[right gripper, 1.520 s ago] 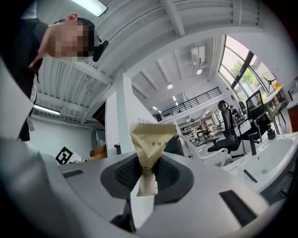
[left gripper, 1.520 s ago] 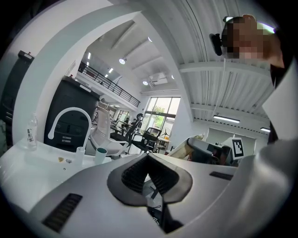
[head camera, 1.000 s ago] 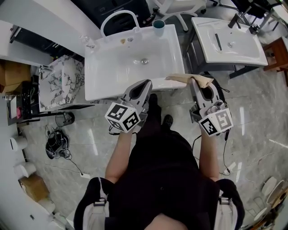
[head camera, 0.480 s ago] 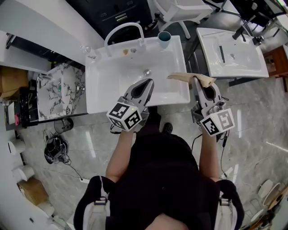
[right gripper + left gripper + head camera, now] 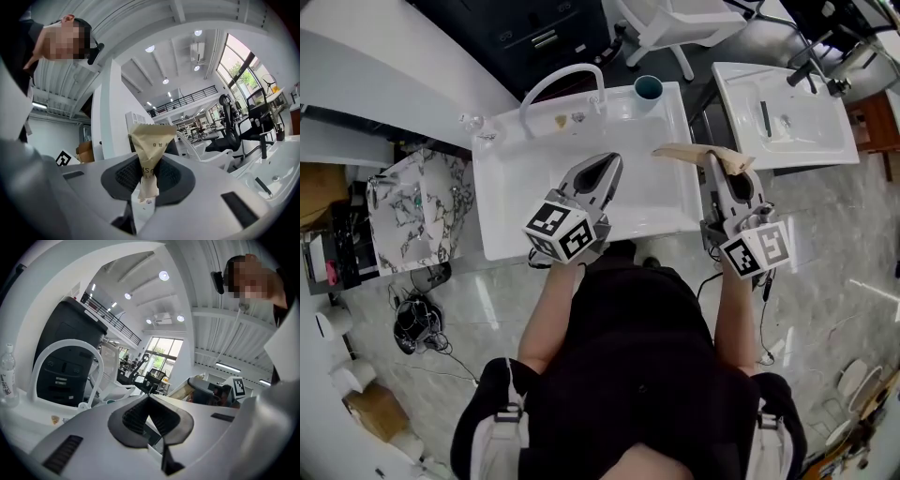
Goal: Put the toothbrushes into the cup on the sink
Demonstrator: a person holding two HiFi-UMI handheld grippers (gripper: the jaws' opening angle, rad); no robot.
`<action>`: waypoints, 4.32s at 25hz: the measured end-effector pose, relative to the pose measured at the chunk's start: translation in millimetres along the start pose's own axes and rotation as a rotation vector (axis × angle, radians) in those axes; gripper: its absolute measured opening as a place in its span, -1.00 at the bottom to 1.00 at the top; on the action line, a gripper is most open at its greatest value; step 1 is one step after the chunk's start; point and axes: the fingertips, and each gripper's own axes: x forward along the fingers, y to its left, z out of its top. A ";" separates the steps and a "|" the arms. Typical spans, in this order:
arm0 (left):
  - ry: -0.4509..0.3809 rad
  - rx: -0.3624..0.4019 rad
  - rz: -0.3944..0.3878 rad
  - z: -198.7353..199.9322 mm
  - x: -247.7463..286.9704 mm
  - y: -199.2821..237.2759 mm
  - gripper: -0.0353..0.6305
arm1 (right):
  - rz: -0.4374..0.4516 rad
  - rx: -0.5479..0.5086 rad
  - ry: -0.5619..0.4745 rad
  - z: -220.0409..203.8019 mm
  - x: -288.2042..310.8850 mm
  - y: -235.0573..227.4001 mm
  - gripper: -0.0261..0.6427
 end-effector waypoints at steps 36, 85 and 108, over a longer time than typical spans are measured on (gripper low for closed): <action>0.077 -0.040 -0.048 0.4 42.4 51.5 -0.87 | -0.068 -0.120 0.132 -44.1 144.5 -75.2 -0.69; 0.095 -0.069 0.045 -8.2 32.0 80.2 -0.87 | -0.051 -0.199 0.346 -143.3 211.6 -116.8 -0.33; 0.071 -0.025 -0.033 -8.3 11.5 49.8 -0.87 | -0.057 -0.244 0.195 -73.8 162.4 -73.2 -0.35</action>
